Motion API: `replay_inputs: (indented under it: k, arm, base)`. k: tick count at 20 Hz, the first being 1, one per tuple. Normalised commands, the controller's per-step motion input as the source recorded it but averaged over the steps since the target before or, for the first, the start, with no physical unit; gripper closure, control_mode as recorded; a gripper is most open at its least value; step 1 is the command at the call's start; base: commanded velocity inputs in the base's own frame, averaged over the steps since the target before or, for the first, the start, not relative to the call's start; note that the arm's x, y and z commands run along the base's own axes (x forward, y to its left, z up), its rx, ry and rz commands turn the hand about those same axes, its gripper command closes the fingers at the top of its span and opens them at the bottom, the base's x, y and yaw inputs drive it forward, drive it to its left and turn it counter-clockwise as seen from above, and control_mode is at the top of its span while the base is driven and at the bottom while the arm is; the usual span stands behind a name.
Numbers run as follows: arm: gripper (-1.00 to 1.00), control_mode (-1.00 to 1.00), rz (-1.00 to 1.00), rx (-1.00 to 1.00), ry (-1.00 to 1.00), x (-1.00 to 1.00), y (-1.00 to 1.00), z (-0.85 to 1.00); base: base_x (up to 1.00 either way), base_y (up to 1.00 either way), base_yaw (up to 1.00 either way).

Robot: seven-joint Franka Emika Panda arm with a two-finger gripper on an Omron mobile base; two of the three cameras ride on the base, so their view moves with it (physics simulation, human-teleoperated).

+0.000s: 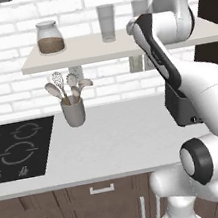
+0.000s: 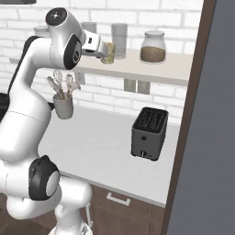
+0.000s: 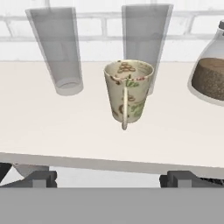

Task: Gather all objects into one cabinet and sort the glasses and bowls to opposite sides.

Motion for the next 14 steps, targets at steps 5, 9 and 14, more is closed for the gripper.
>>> replay_inputs:
  k: [5, 9, 14]
  arm:
    - [-1.0, -1.0, -0.11, 0.0, -0.02, 0.54, 0.0, -0.08]
    - [-1.0, -1.0, -0.07, 0.0, -0.09, 0.4, 0.0, 0.0]
    - [-1.0, -1.0, -0.02, 0.0, -0.06, 0.1, -0.05, 0.0]
  base:
    - [0.0, 0.0, 0.0]
    - [0.0, 0.0, 0.0]
    - [0.0, 0.0, 0.0]
